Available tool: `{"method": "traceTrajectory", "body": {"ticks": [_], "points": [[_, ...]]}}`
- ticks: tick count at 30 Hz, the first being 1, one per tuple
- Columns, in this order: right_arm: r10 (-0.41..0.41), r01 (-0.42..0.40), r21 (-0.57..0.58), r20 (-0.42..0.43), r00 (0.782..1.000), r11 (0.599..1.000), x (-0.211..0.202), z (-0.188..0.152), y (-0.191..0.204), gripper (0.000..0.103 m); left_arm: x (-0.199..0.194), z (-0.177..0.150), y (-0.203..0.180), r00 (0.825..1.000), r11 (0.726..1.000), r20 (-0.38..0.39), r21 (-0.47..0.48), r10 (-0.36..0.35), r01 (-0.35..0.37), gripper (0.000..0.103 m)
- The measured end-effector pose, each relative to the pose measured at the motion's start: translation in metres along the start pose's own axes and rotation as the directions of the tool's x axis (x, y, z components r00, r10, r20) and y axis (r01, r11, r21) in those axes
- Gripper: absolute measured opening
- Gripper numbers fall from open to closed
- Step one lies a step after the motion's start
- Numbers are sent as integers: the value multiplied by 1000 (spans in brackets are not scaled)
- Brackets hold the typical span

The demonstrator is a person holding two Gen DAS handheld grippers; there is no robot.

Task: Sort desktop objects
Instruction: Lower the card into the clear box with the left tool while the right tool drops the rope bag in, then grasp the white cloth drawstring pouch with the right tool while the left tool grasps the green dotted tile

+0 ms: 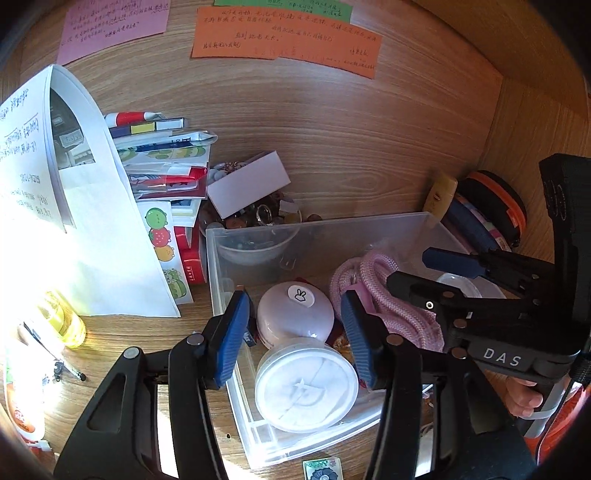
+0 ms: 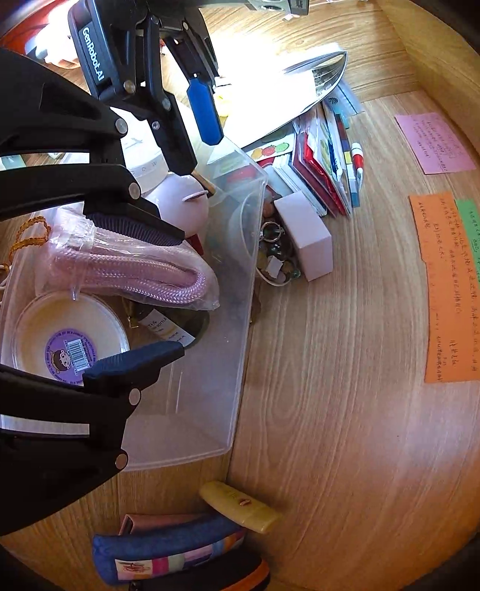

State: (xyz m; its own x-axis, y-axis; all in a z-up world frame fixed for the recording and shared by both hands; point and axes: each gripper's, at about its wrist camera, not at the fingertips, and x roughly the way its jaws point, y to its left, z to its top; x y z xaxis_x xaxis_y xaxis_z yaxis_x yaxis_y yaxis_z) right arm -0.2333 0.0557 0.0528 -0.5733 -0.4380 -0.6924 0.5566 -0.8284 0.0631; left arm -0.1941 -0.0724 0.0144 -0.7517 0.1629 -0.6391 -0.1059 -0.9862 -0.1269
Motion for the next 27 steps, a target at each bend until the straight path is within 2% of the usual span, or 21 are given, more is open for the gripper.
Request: {"method": "traceTrajectory", "body": {"ticks": [3, 8, 12, 16, 27], "points": [[10, -10, 3, -6, 1000, 1000, -1, 1, 1, 53, -8, -1, 2, 1000, 1000, 25, -5, -1, 1, 64], [5, -5, 14, 12, 1000, 1000, -14, 4, 4, 69, -18, 0, 4, 999, 1000, 32, -15, 4, -3, 65], [-3, 3, 1, 21, 1000, 1000, -28, 2, 8, 70, -28, -3, 2, 999, 1000, 45, -20, 3, -2, 71], [-33, 34, -13, 35, 999, 999, -44, -7, 12, 76, -42, -12, -5, 998, 1000, 62, 3, 16, -16, 71], [-57, 58, -15, 39, 998, 998, -84, -46, 12, 82, -71, -42, -3, 999, 1000, 41, 26, 14, -15, 75]]}}
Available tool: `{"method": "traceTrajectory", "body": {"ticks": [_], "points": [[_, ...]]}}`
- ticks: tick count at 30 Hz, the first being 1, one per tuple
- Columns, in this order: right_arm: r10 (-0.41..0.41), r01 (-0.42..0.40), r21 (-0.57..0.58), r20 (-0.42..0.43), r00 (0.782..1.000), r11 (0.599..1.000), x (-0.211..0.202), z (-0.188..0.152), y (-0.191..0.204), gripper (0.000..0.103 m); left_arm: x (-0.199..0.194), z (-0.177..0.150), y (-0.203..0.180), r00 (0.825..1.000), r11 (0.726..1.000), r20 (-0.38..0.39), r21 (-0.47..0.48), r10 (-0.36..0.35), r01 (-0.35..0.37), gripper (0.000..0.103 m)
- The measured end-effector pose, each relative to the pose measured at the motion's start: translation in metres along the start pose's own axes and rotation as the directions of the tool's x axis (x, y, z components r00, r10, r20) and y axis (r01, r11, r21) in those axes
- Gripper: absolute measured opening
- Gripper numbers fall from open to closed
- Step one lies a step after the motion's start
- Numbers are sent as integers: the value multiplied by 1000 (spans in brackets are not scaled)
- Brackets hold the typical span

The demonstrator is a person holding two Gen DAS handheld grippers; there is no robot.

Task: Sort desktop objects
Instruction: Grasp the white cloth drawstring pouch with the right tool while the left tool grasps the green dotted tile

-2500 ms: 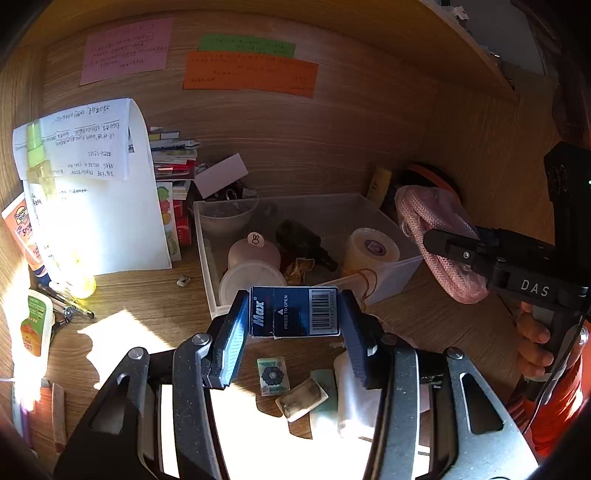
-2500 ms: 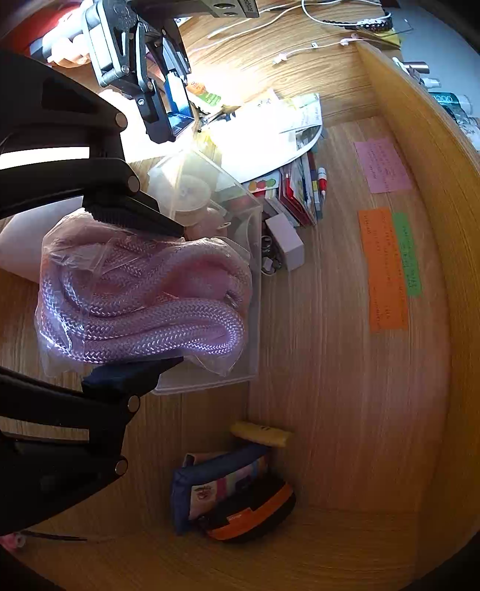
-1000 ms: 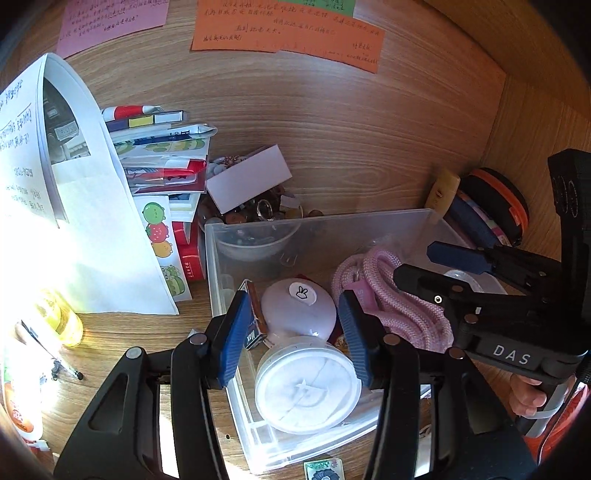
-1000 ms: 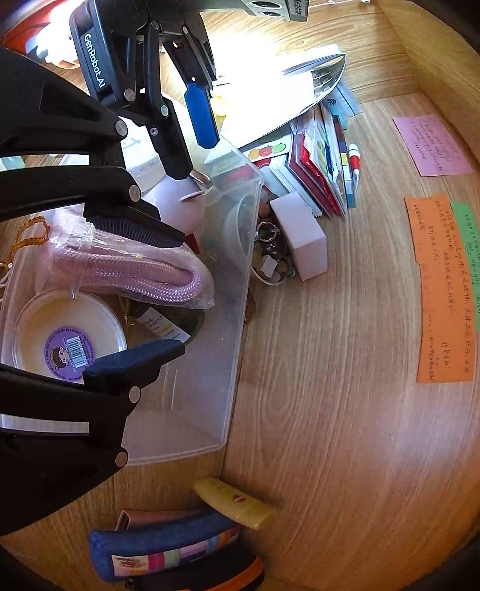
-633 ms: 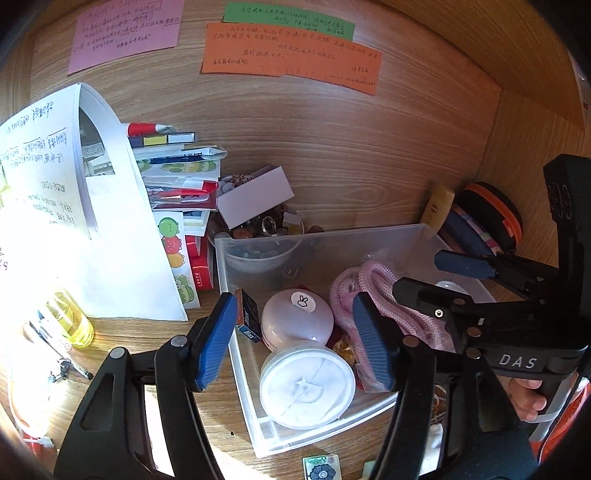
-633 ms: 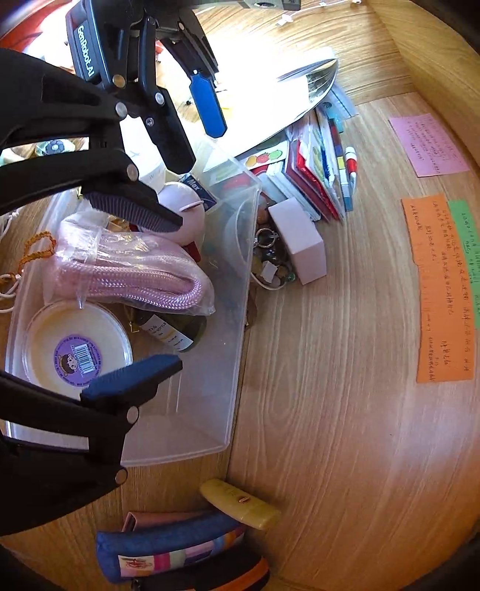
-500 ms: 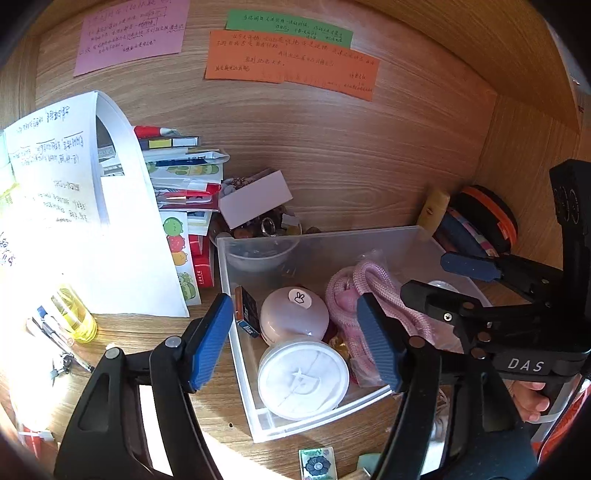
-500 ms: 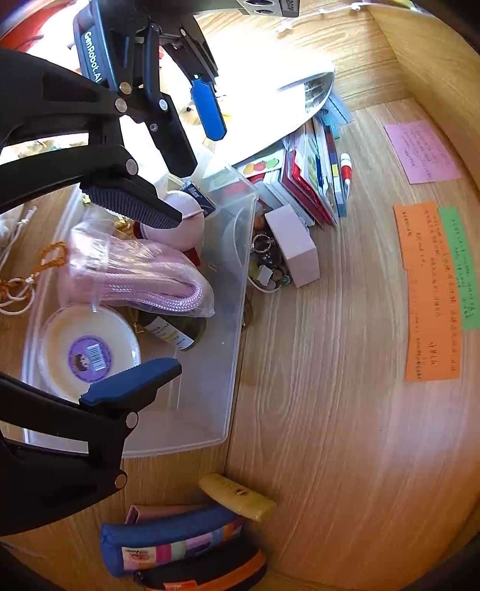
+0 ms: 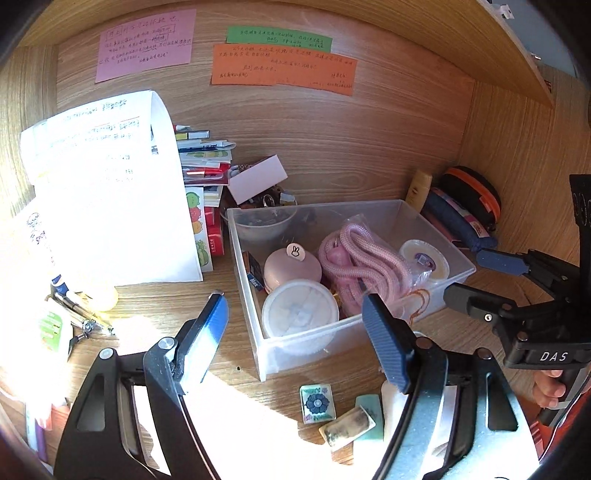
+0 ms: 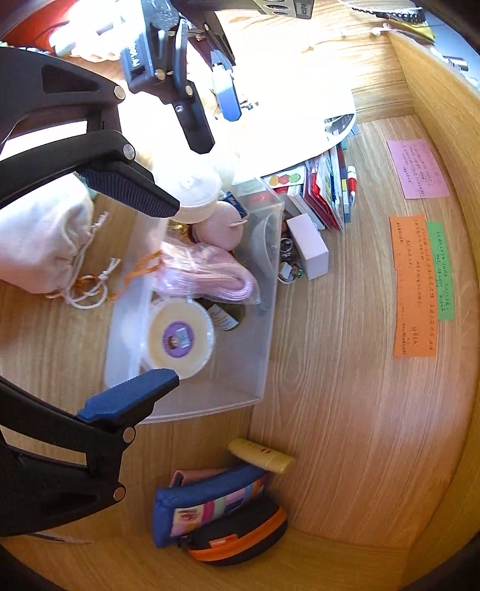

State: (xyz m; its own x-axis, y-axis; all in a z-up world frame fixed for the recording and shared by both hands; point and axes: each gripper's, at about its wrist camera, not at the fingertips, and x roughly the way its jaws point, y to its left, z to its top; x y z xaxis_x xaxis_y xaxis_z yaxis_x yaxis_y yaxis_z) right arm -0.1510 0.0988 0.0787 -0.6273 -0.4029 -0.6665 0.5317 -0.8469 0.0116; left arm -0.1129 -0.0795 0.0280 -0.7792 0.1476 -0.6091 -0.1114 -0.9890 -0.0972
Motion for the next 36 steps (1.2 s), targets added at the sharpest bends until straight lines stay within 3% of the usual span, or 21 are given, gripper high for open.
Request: {"method": "traceTrajectory", "body": {"ticks": [16, 25, 28, 31, 36], "points": [[41, -40, 7, -172, 984, 999, 14, -68, 7, 82, 4, -53, 14, 988, 999, -145, 29, 46, -43, 77], [143, -129, 80, -215, 966, 988, 12, -70, 9, 82, 23, -64, 7, 977, 999, -211, 48, 35, -25, 77], [135, -124, 61, -220, 966, 990, 16, -73, 20, 83, 28, -62, 2, 976, 998, -216, 60, 29, -17, 77], [88, -83, 31, -225, 970, 996, 19, -79, 32, 88, 33, -61, -4, 973, 997, -227, 75, 28, -11, 77], [76, -76, 10, -216, 973, 997, 19, -82, 41, 100, 40, -60, -10, 972, 995, -230, 96, 57, -36, 77]]}}
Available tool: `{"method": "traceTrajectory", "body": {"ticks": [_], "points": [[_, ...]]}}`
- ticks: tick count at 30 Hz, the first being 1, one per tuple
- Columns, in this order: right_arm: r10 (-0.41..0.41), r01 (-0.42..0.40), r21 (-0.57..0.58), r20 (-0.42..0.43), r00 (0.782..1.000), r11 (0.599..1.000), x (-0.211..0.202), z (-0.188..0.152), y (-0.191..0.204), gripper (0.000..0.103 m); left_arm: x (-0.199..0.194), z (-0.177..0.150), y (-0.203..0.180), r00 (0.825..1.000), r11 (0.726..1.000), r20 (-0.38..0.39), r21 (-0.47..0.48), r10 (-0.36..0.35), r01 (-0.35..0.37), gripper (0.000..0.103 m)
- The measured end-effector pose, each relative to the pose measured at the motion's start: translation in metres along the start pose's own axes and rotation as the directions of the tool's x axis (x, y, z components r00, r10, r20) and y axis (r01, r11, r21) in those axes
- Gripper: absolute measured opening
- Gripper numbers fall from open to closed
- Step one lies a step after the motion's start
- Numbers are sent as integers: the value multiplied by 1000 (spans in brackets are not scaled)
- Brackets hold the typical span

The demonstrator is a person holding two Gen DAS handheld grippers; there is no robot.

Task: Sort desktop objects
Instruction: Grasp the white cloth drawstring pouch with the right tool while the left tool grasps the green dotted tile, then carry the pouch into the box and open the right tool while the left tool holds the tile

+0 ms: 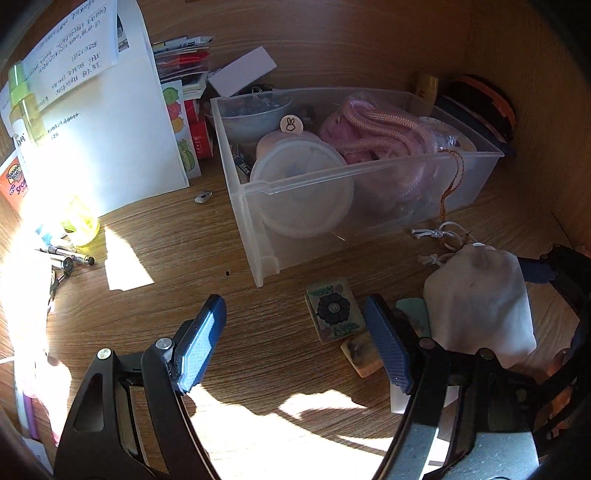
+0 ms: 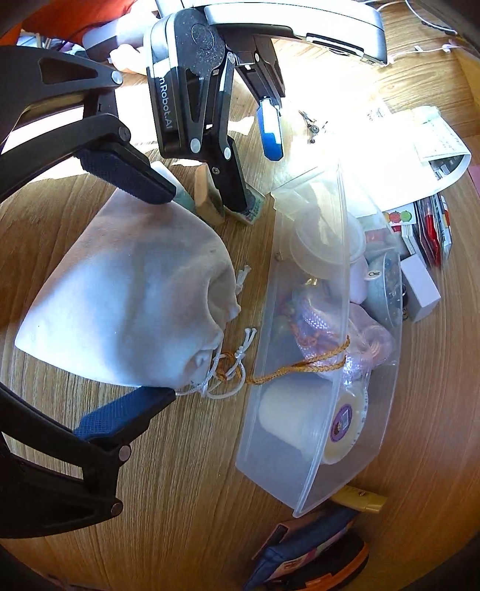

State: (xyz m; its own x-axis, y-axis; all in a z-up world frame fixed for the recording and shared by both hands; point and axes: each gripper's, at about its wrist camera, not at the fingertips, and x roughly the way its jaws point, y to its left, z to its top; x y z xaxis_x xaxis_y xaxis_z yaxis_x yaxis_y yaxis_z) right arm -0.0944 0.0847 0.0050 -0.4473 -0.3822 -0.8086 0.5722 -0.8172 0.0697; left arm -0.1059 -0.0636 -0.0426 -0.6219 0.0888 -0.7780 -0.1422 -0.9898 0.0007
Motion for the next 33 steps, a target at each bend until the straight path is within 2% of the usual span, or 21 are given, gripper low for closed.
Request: {"method": "traceTrajectory", "body": {"ticks": [5, 7, 9, 13, 15, 18, 26, 33], "points": [[-26, 26, 0, -7, 1000, 1000, 9, 2, 3, 103, 4, 0, 5, 1000, 999, -4, -36, -19, 19, 77], [-22, 22, -6, -13, 1000, 1000, 12, 1, 1, 101, 5, -1, 6, 1000, 999, -8, -40, -20, 20, 70], [-9, 9, 13, -32, 999, 1000, 15, 0, -5, 99, 6, -1, 7, 1000, 999, -18, -42, -22, 21, 57], [-10, 10, 14, -19, 1000, 1000, 11, -2, -12, 87, 7, 0, 5, 1000, 999, -13, -43, -17, 16, 46], [-14, 14, 16, -12, 1000, 1000, 9, -4, -15, 83, 7, 0, 6, 1000, 999, -9, -45, -19, 19, 34], [-10, 10, 33, 4, 1000, 999, 3, -6, -20, 73, 6, -1, 6, 1000, 999, -3, -46, -19, 19, 24], [-16, 15, 55, 30, 999, 998, -5, -10, -25, 68, -1, -1, 12, 999, 997, 33, -75, -28, 31, 24], [-51, 47, 37, 121, 991, 998, -35, -3, -21, 68, -14, -2, 18, 998, 993, 63, -109, -32, 39, 24]]}}
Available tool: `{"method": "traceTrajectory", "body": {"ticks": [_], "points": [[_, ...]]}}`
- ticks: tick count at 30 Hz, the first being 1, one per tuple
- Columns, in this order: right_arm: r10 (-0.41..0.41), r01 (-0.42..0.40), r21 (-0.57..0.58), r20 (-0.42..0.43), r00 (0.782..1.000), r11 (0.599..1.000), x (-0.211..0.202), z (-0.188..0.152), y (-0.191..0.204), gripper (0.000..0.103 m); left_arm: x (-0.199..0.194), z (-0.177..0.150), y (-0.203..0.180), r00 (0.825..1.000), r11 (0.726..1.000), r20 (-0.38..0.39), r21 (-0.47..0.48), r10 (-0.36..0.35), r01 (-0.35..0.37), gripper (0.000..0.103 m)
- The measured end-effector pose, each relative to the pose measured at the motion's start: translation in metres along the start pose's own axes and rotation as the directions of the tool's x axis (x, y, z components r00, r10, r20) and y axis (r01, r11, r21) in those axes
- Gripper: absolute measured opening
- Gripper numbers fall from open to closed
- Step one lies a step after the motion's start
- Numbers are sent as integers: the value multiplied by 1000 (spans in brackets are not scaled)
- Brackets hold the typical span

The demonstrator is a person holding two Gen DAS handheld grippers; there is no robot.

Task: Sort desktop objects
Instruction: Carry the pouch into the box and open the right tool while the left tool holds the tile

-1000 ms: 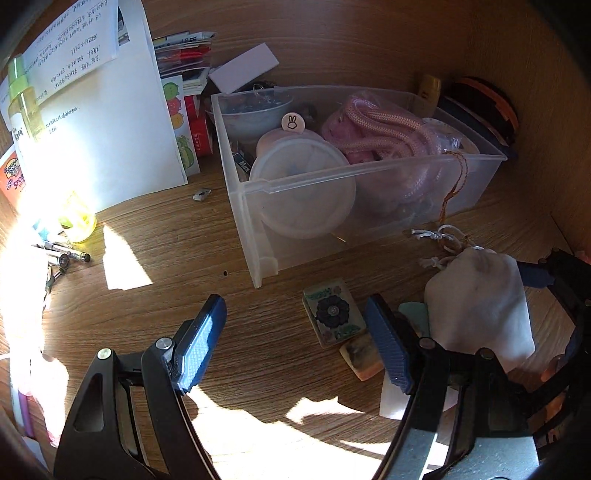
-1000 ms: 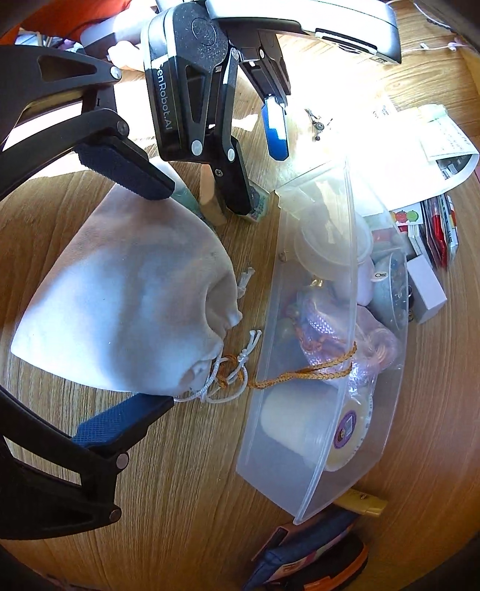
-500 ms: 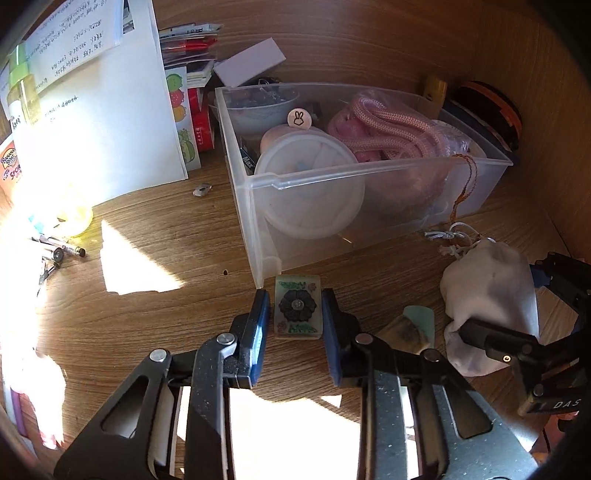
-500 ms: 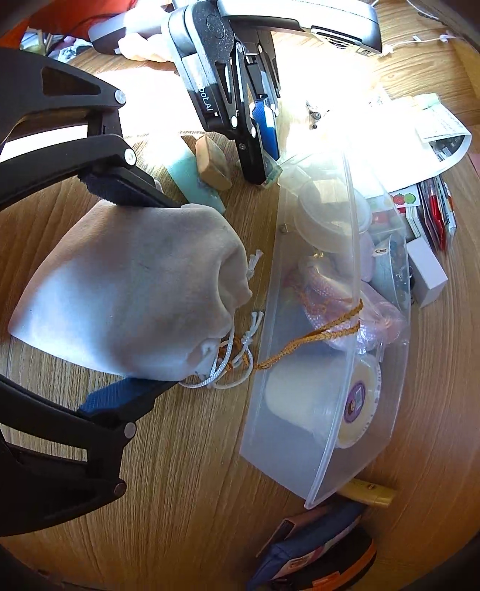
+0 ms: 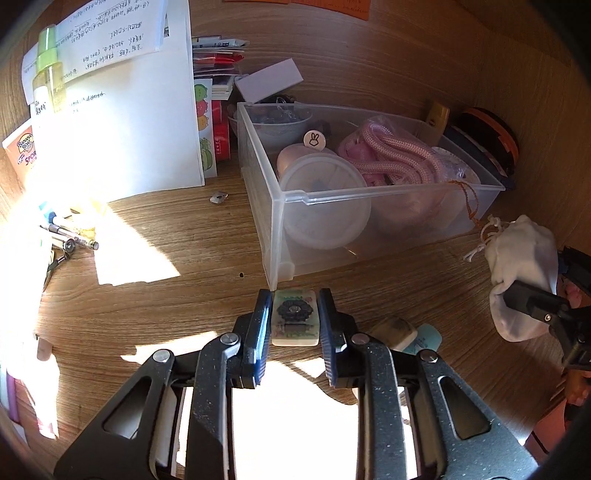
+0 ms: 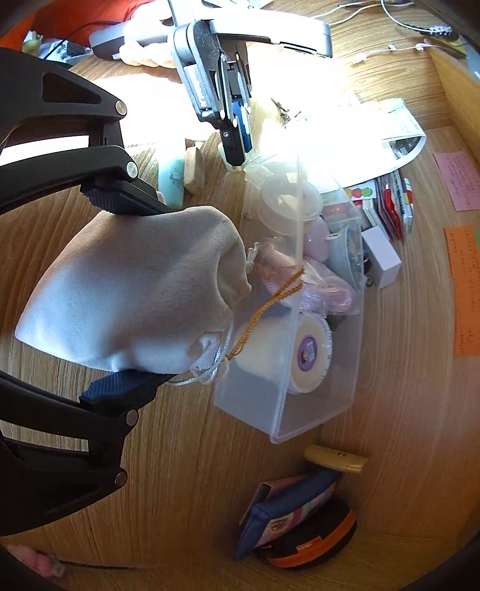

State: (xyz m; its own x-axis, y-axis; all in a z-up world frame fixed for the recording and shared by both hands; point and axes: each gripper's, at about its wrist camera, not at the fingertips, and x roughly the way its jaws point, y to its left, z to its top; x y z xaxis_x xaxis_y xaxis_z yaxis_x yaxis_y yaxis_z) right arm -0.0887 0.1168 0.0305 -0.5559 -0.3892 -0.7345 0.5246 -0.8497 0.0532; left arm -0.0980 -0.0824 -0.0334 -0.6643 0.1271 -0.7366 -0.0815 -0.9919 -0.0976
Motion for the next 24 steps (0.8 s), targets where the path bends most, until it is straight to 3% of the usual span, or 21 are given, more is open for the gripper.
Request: {"method": "traceTrajectory", "body": {"ticks": [12, 24], "points": [[14, -21, 44, 153, 988, 999, -28, 50, -15, 68, -43, 27, -14, 991, 999, 134, 31, -27, 23, 24], [18, -24, 30, 201, 979, 999, -14, 100, -16, 68, -49, 60, -8, 981, 999, 189, 27, -43, 39, 20]]}}
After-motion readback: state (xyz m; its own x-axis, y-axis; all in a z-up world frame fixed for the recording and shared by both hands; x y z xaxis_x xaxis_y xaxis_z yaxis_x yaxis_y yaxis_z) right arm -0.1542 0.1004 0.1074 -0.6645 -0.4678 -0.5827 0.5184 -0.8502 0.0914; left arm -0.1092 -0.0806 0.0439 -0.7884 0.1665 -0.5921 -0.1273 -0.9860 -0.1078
